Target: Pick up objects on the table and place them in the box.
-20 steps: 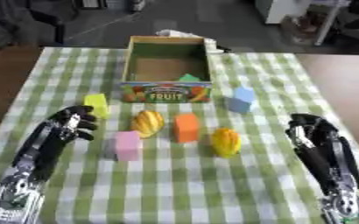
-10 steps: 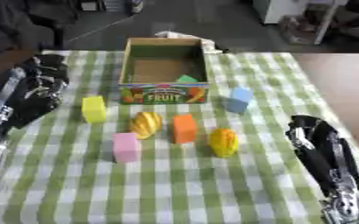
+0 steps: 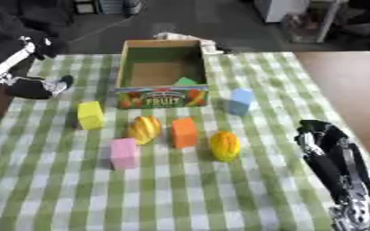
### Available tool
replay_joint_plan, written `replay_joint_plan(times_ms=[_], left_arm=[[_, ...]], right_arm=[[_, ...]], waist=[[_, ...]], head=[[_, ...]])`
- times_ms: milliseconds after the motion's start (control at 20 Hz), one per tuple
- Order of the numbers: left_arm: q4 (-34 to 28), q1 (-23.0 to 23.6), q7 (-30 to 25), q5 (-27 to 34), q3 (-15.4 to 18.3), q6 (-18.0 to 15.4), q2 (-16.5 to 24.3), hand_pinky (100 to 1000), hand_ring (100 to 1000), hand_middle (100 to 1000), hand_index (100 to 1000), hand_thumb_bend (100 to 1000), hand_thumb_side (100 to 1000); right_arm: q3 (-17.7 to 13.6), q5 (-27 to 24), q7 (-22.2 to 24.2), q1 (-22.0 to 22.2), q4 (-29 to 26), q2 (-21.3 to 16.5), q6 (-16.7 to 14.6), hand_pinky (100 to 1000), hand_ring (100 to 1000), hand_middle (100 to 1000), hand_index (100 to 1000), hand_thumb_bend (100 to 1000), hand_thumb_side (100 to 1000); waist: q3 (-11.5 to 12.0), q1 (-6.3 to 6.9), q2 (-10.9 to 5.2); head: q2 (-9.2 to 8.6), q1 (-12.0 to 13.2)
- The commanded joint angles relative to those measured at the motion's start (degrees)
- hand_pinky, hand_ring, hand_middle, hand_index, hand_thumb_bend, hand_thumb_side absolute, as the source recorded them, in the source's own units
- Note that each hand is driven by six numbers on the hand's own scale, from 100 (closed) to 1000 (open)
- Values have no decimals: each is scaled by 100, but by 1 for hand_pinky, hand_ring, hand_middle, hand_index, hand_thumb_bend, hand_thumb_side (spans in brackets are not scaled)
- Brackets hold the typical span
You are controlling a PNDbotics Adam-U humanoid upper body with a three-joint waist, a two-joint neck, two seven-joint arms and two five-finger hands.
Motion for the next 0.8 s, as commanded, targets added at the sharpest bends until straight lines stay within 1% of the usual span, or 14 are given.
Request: replay_joint_plan(times_ms=[50,100,150,300,450,500,650,700,800], left_arm=[[553,-355,-460,-655,-74,-509,61,815,789,802,902,555,285],[722,-442,-536,-816,-83,-621,-6,819,788,802,903,597,286],[877,-521,-596,-960,-83,-717,-71,819,787,802,905,620,288],[1272,-706,-688,-1329,-67,-929,-256,820,784,798,904,661,289],[1567,-825,-684,-1585,-34,-1043,-416,818,781,794,901,658,284],[1634,-852,-649,-1641,-16,-1055,-461,813,777,789,897,643,271],[1803,-899,-452,-1740,34,-1023,-588,808,775,786,894,614,268],[1843,-909,-369,-1757,51,-997,-625,804,771,782,889,600,252],[1929,-920,-192,-1807,80,-912,-704,802,771,781,888,583,251]], right_arm=[[15,-40,34,-38,-91,-84,-11,638,591,585,690,100,505],[19,-42,39,-40,-93,-84,-12,638,591,585,690,100,505],[22,-45,42,-41,-94,-84,-12,638,591,585,690,100,505],[26,-50,48,-41,-95,-80,-9,638,591,584,690,100,505],[28,-55,52,-44,-98,-76,-9,638,591,584,690,100,505],[29,-56,53,-45,-98,-75,-9,638,591,584,690,100,505],[31,-60,56,-45,-96,-70,-9,638,591,584,690,100,506],[31,-61,56,-46,-96,-68,-10,638,591,584,690,100,506],[31,-63,55,-48,-96,-62,-10,638,591,584,690,100,505]], waist=[[-12,2,-43],[-18,-2,-40],[-21,-5,-38],[-36,-15,-37],[-48,-22,-37],[-51,-24,-37],[-65,-28,-35],[-71,-31,-34],[-87,-36,-32]], head=[[26,24],[26,25],[26,24],[26,26],[26,24],[26,27],[26,38],[26,42],[26,49]])
